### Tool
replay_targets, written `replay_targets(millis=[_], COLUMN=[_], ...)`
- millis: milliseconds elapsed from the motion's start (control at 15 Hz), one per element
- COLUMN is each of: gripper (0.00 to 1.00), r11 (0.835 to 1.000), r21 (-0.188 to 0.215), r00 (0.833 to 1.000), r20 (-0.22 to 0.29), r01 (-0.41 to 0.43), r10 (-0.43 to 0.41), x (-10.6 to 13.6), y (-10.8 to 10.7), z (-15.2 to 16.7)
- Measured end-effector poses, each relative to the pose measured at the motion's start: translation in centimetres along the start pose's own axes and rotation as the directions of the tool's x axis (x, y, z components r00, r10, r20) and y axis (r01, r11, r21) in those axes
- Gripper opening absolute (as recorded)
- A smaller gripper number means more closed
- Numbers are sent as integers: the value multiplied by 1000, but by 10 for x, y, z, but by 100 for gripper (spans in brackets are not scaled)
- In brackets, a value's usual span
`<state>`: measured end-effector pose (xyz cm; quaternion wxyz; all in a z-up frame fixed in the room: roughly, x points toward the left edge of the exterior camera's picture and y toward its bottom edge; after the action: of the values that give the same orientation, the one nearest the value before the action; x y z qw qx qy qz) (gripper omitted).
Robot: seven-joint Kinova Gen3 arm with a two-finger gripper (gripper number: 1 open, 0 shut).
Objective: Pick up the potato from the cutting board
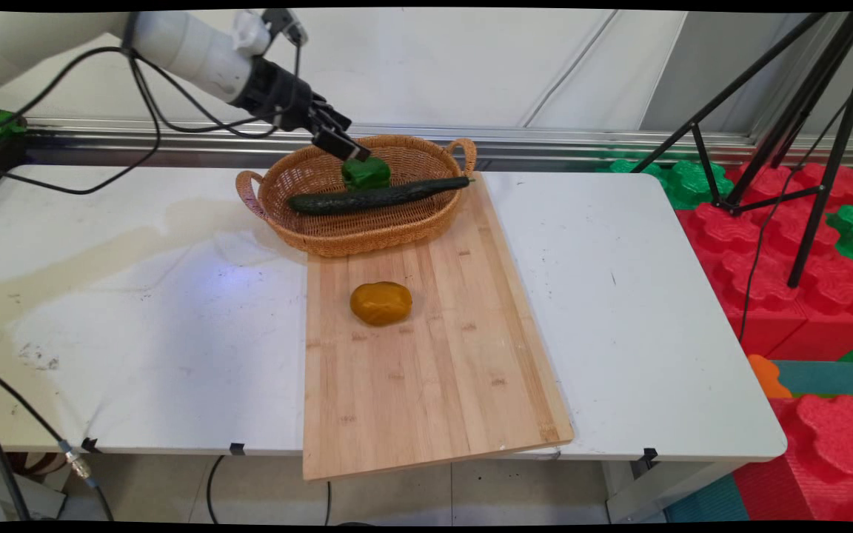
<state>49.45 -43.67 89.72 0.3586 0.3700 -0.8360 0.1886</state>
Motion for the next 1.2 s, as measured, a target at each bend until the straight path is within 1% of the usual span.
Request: replay_targets(millis=[267,667,933,1200], gripper=[100,100,100,100], r11=[1000,997,996,996], r21=[-26,-60,-79,-92], r00=[1000,998,997,998], r20=[-23,-54,-62,-59], r01=[15,41,43,20], r10=[-15,-44,-48,-26], x=[-5,-13,-15,-12], y=[17,38,48,55], z=[-37,-77,-94,-100])
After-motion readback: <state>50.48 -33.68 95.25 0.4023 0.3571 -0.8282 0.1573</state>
